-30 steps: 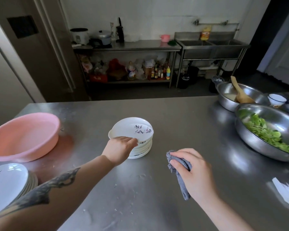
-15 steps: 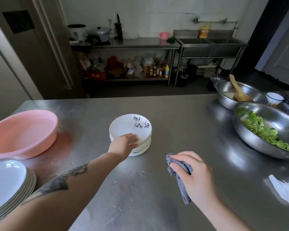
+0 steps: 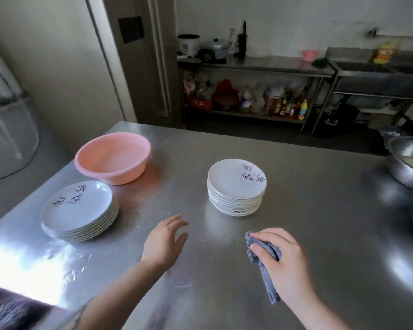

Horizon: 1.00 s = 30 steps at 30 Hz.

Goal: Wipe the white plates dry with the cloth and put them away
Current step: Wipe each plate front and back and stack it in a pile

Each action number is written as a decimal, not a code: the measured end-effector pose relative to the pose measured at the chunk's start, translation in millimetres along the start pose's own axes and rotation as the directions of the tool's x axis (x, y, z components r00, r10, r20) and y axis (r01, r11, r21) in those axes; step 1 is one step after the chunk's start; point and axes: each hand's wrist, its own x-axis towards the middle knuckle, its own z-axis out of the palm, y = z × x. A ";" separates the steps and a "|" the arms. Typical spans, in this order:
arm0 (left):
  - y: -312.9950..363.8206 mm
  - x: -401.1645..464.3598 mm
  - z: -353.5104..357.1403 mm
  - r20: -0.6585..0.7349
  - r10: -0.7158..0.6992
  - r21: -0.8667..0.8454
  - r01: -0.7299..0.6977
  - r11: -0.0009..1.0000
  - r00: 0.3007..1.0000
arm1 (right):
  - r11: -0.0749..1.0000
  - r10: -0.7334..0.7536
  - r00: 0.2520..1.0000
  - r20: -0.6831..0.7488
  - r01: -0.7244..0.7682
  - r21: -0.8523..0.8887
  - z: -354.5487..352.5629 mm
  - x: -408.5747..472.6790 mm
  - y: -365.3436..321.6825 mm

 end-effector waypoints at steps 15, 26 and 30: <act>-128.5 -125.3 -127.3 -0.378 -0.483 0.003 0.523 0.852 0.790 | 0.962 -0.269 0.877 0.399 0.263 0.071 162.3 5.3 -66.3; -254.9 -41.4 -162.1 -0.302 -0.499 0.012 0.527 0.850 0.812 | 0.980 -0.186 0.924 0.335 0.200 -0.009 288.5 29.9 -99.1; -283.0 -16.8 -171.0 -0.261 -0.517 -0.046 0.524 0.850 0.815 | 0.979 -0.157 0.942 0.295 0.188 -0.080 313.3 32.6 -106.6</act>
